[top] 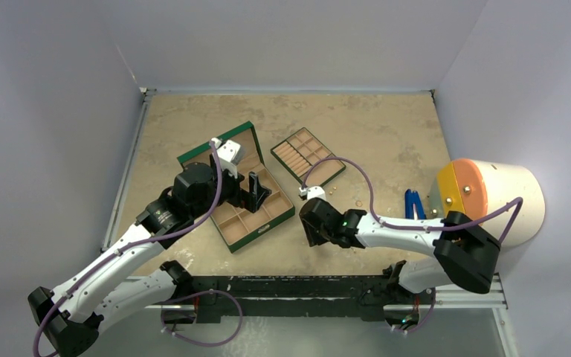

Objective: Organize the mixed jewelry

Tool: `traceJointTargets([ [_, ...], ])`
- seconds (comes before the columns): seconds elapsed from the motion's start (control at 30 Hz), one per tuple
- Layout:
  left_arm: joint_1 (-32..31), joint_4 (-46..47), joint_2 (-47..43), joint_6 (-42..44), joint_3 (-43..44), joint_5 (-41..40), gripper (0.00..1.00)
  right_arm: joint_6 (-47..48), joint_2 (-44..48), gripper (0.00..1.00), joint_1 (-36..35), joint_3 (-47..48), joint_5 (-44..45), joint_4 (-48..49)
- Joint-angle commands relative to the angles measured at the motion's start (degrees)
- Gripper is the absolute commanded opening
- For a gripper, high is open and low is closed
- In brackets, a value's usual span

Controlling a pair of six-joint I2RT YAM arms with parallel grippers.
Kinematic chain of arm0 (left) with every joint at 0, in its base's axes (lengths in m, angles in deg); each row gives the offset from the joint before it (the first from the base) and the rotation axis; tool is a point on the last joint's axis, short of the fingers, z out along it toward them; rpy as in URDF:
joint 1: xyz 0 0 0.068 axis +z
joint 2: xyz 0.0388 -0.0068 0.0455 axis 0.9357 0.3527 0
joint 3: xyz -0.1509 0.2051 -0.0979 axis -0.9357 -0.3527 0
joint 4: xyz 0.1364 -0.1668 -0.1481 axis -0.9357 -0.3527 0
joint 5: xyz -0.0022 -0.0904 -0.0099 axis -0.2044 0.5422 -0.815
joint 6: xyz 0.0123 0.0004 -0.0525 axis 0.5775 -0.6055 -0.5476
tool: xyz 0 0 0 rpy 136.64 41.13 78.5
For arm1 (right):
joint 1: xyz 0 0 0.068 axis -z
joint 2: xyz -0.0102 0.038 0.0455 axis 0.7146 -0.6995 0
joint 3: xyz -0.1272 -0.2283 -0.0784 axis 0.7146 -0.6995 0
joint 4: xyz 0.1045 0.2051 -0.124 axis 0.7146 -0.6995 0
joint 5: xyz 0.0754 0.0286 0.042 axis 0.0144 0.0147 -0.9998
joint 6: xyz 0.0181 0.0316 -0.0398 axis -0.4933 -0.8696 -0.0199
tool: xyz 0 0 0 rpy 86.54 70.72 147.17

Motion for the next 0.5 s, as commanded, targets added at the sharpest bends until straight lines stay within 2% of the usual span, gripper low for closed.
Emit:
traceJointTargets([
  [0.0,-0.12,1.54,-0.26,-0.18,2.52,0.24,0.99,0.49,0.07,0.40,-0.52,1.33,1.71,0.82],
  [0.47,-0.12,1.45,-0.07,-0.18,2.63,0.24,0.99,-0.24,-0.87,0.34,-2.08,1.59,2.99,-0.55],
])
